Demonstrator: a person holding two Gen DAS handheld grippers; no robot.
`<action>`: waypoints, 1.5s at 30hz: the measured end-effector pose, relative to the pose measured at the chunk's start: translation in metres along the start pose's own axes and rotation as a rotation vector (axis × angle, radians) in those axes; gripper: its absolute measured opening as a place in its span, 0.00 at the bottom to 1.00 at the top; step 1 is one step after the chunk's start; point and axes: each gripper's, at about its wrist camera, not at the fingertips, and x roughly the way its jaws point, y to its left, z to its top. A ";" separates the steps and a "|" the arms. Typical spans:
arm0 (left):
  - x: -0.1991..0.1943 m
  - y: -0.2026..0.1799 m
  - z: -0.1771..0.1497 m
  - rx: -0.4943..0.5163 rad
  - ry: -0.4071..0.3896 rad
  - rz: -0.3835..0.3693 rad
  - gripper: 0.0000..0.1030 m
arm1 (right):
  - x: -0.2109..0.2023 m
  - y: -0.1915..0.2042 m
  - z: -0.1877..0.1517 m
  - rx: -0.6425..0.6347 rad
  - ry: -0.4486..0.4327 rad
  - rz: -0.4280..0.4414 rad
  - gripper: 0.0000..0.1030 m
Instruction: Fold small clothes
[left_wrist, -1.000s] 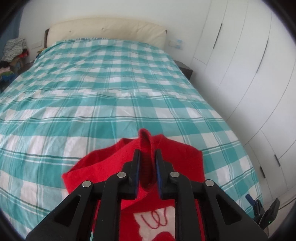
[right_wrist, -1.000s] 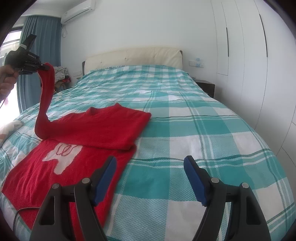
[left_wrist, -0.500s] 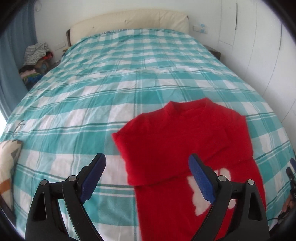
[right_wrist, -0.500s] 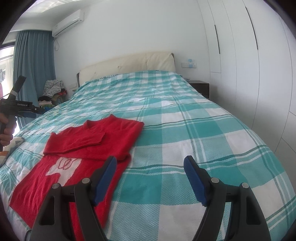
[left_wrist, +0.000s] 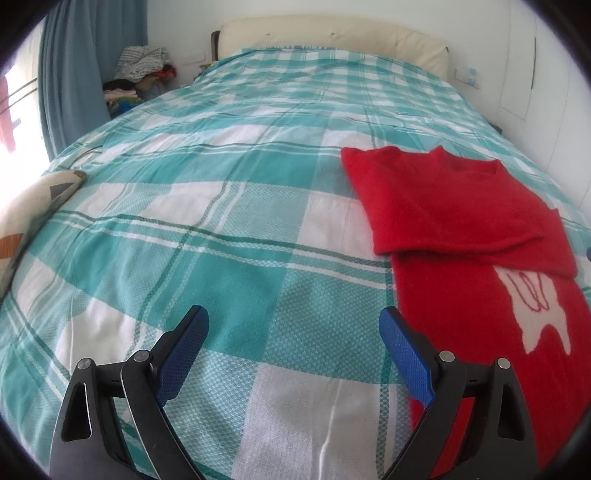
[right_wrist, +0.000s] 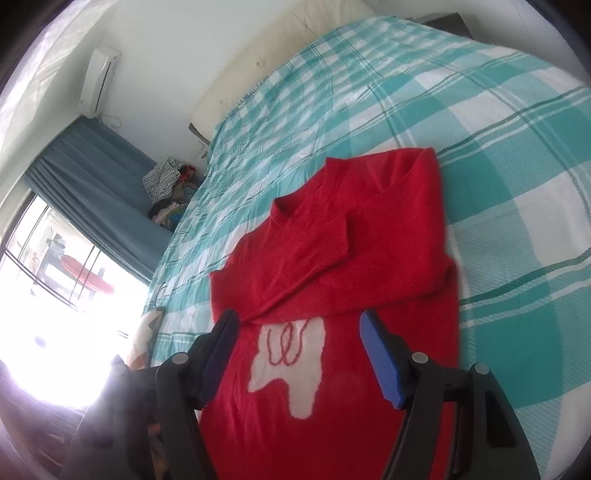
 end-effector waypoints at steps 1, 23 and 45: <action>0.000 0.000 0.001 -0.001 0.002 -0.005 0.92 | 0.018 0.000 0.007 0.019 0.019 -0.019 0.57; 0.002 0.008 0.001 -0.030 -0.003 -0.022 0.92 | 0.073 -0.017 0.024 -0.062 -0.074 -0.363 0.31; -0.010 0.017 -0.004 -0.072 -0.049 0.008 0.92 | -0.110 0.078 -0.068 -0.711 -0.363 -0.778 0.63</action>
